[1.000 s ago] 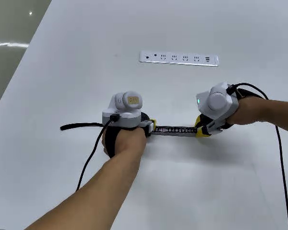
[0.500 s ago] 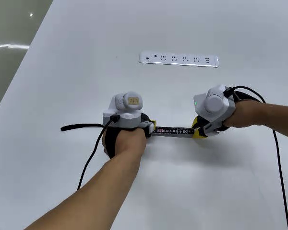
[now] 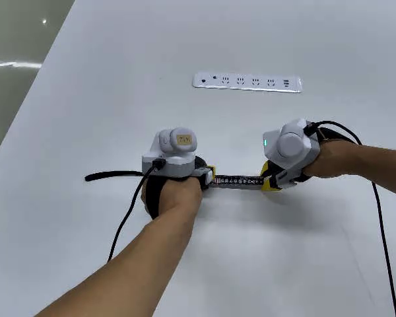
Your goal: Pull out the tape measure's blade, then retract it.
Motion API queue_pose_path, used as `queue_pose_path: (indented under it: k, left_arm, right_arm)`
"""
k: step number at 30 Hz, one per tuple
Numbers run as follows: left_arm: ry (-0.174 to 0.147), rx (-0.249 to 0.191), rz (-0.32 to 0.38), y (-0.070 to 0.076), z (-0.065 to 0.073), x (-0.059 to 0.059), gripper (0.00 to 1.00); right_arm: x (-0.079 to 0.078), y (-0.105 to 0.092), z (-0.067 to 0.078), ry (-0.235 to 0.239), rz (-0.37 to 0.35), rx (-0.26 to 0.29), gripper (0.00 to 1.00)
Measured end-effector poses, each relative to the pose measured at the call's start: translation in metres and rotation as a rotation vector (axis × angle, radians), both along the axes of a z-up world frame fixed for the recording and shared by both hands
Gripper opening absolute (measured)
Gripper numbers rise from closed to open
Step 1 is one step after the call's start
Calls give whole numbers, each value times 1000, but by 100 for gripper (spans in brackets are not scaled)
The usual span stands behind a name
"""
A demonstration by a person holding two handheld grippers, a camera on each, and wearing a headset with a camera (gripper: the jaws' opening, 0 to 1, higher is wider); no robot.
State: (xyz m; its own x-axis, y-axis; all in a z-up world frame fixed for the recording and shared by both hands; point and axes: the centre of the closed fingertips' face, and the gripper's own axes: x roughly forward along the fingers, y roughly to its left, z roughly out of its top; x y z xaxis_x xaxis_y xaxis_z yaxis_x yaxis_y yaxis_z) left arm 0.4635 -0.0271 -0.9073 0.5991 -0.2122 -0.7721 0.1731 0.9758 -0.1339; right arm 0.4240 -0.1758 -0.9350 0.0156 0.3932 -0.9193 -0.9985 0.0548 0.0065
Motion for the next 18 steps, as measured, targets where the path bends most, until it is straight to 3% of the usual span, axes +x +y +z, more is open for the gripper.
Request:
queue_pose_path:
  k: [18]
  left_arm:
    - [-4,0,-2,0,-1,1,62]
  right_arm:
    - [6,12,-3,2,-3,18,14]
